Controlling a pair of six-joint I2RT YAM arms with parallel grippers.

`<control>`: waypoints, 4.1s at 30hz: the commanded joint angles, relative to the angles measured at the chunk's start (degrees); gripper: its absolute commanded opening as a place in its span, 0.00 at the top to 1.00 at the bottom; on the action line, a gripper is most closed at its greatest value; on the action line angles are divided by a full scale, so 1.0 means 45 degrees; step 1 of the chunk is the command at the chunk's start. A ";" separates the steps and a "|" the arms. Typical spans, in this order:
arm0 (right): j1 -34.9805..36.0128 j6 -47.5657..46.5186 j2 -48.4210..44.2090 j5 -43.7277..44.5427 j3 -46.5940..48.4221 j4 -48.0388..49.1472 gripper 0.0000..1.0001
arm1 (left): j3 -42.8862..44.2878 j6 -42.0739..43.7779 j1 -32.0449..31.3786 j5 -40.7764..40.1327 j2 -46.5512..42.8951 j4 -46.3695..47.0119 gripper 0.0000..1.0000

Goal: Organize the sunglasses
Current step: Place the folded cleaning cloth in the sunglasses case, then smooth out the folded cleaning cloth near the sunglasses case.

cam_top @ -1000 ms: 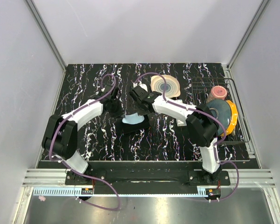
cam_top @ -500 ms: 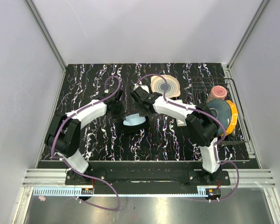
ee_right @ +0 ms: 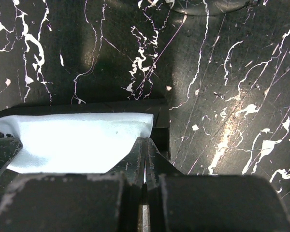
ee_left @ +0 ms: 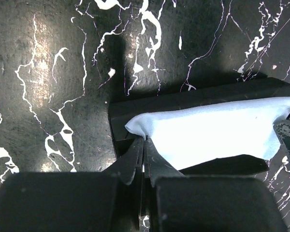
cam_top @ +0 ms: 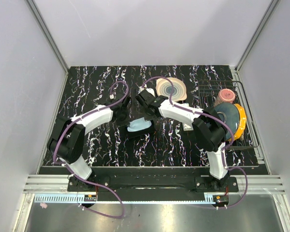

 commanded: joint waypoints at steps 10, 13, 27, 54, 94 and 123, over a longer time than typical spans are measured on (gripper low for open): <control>-0.0105 0.0091 -0.0329 0.0322 -0.0165 0.0329 1.00 | -0.0194 -0.0346 -0.0220 -0.0768 -0.0237 0.0049 1.00; -0.0105 0.0169 -0.0349 0.0342 -0.0282 0.0329 1.00 | -0.0448 -0.0444 -0.0279 -0.0748 -0.0393 0.0127 1.00; -0.0124 0.0072 0.0081 0.0362 -0.0263 0.0641 1.00 | -0.0878 -0.0815 -0.0436 -0.0884 -0.0471 0.0380 1.00; -0.0183 0.0130 0.0608 0.0478 -0.0771 0.1344 1.00 | -0.0409 -0.1010 -0.0455 -0.1842 0.0427 0.0322 1.00; -0.0241 0.0716 -0.0758 0.1553 -0.1259 0.2067 0.63 | 0.1465 -0.1479 -0.0455 -0.3014 0.0622 -0.2216 0.75; -0.0222 0.0072 0.0686 -0.2138 -0.0790 0.2809 0.99 | 0.0802 -0.1322 -0.0455 -0.0358 0.1050 -0.0068 0.99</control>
